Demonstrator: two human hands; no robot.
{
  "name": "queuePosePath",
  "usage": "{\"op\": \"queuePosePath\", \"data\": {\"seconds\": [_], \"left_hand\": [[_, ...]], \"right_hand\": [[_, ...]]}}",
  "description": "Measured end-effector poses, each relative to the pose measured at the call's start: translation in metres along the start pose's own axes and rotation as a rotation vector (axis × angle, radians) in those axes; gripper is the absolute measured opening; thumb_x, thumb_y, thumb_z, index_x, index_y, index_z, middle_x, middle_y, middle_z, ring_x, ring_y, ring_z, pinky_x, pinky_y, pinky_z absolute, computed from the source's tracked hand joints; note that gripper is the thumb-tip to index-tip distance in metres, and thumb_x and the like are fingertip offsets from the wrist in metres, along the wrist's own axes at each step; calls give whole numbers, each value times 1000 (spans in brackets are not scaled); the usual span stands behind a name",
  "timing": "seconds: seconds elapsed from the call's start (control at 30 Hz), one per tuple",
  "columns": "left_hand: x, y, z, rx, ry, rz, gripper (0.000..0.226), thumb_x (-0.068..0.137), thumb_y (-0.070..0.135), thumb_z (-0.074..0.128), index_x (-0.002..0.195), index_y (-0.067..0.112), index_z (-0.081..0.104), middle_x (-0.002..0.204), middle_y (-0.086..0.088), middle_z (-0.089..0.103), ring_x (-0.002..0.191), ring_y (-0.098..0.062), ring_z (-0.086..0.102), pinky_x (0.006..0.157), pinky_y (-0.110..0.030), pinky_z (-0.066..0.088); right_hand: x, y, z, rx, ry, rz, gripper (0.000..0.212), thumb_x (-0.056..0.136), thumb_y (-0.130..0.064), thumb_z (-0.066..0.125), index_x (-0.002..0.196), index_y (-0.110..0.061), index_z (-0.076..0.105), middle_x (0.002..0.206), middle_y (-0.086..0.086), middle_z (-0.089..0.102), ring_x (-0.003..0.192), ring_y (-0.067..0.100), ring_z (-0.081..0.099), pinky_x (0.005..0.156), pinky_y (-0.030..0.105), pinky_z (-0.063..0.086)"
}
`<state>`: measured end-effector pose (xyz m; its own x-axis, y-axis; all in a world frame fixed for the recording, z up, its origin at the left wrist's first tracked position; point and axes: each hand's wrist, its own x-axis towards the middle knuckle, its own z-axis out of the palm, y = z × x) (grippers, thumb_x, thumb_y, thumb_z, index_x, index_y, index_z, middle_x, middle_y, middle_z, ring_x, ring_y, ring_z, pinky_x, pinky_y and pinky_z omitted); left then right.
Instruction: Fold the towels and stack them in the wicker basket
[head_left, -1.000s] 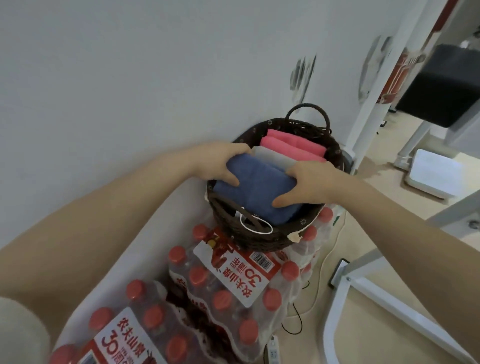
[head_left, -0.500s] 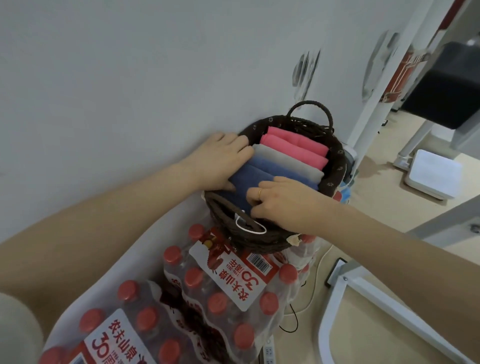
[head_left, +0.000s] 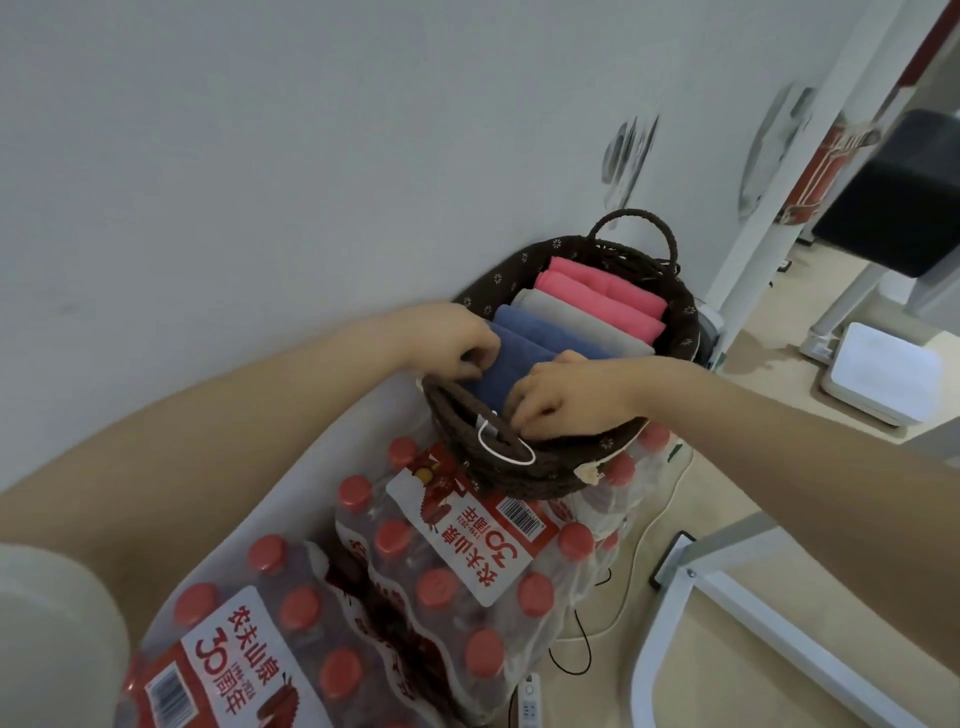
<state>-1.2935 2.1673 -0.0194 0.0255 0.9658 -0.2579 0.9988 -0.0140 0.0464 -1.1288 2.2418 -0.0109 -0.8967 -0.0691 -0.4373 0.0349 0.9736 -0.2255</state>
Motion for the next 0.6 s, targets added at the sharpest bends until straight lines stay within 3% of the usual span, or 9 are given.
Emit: {"op": "queuePosePath", "data": {"seconds": [0.07, 0.13, 0.17, 0.23, 0.27, 0.33, 0.43, 0.5, 0.6], "left_hand": [[-21, 4, -8, -429, 93, -59, 18, 93, 19, 49, 98, 12, 65, 93, -1, 68, 90, -13, 61, 87, -29, 46], [-44, 13, -8, -772, 123, -83, 25, 96, 29, 43, 106, 18, 63, 92, 6, 67, 93, -6, 60, 91, -18, 42], [-54, 19, -8, -806, 92, -64, 30, 94, 39, 44, 111, 22, 61, 95, 11, 66, 97, -5, 59, 94, -17, 39], [-69, 27, -3, -653, -17, -37, 52, 80, 54, 53, 122, 24, 54, 103, 16, 61, 103, -4, 56, 96, -19, 40], [-72, 29, 1, -542, -37, -49, 58, 77, 52, 60, 126, 23, 51, 108, 13, 61, 104, -6, 56, 95, -20, 41], [-72, 27, 10, -378, 67, -124, 47, 85, 33, 61, 128, 17, 49, 115, 2, 64, 106, -14, 58, 94, -28, 44], [-75, 32, 23, -374, 267, -263, 37, 92, 11, 48, 130, 10, 44, 123, -7, 61, 113, -25, 57, 96, -35, 43], [-82, 43, 27, -454, 362, -322, 44, 92, 9, 47, 135, 9, 38, 131, -9, 55, 118, -26, 52, 99, -31, 39], [-112, 65, 28, -468, 483, -342, 57, 92, 10, 49, 143, 9, 25, 143, -13, 40, 130, -27, 40, 102, -20, 27]], "right_hand": [[-15, 0, 2, 288, 276, 19, 30, 97, -28, 40, 116, -20, 63, 126, -7, 57, 118, 11, 48, 107, 30, 31], [-28, -3, 16, 126, 463, 55, 56, 93, -54, 28, 125, -18, 57, 143, 2, 44, 133, 16, 36, 115, 32, 21], [-33, -8, 26, -4, 443, 72, 75, 85, -67, 14, 133, -21, 50, 152, 3, 30, 141, 18, 22, 117, 33, 7], [-38, -17, 44, -164, 312, 124, 100, 66, -76, -6, 143, -25, 33, 158, 3, 10, 146, 17, 0, 113, 33, -10], [-39, -20, 49, -193, 281, 161, 107, 61, -79, -9, 145, -23, 28, 158, 3, 7, 146, 17, -3, 113, 35, -11], [-37, -24, 52, -215, 253, 229, 115, 57, -86, -6, 145, -20, 28, 158, 3, 9, 146, 17, -1, 116, 39, -6], [-32, -28, 48, -239, 226, 283, 92, 74, -81, 16, 142, -21, 37, 157, 0, 12, 146, 16, 2, 116, 42, -2], [-33, -31, 46, -231, 229, 312, 76, 85, -69, 28, 141, -20, 38, 157, 0, 13, 145, 15, 2, 116, 43, -3], [-41, -46, 55, -159, 478, 345, 67, 92, -59, 27, 142, -15, 35, 156, 2, 17, 145, 15, 6, 117, 41, -3]]}}
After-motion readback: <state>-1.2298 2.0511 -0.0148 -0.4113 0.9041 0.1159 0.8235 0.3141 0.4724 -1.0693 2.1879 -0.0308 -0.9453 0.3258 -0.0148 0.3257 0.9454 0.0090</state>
